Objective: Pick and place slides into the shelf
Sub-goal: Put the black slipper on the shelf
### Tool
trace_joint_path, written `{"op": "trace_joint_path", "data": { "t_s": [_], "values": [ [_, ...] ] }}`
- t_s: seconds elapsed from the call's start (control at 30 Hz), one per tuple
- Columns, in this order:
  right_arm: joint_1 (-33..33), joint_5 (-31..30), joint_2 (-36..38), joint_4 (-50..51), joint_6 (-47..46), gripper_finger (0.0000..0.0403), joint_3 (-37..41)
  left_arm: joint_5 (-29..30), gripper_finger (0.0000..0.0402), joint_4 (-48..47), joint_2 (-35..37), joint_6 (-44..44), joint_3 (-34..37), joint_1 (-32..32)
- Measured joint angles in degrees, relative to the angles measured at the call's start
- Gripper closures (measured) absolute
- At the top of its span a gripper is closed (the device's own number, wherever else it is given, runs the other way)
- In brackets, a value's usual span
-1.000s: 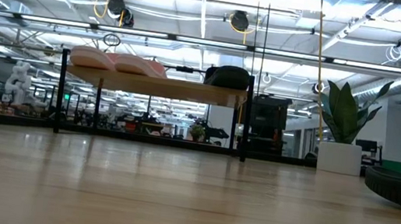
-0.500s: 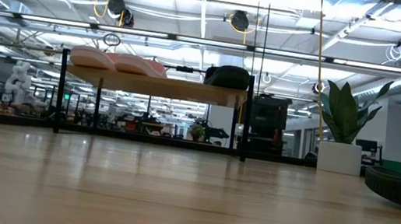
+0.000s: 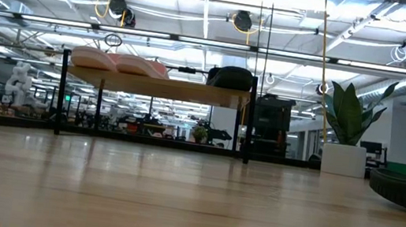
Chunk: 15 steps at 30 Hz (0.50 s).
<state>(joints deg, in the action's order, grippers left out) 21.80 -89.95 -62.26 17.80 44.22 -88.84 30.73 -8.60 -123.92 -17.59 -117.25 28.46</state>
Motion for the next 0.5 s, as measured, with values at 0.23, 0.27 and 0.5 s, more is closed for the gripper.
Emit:
{"op": "trace_joint_path", "data": {
  "t_s": [0.23, 0.27, 0.5],
  "values": [
    [0.0, 0.02, 0.47, 0.04, -0.17, 0.0119, 0.0, 1.08, 0.0316, 9.63, -6.18, -5.48, 0.0, -0.44],
    [0.0, 0.02, 0.51, 0.04, -0.14, 0.0119, 0.0, 1.67, 0.0316, 10.1, -6.88, -6.78, 0.0, -0.47],
    [0.05, 0.02, 0.8, 0.07, -1.5, 0.0119, 0.0, 7.11, 0.0316, 4.79, -7.93, -10.24, -0.06, -0.3]
  ]
}}
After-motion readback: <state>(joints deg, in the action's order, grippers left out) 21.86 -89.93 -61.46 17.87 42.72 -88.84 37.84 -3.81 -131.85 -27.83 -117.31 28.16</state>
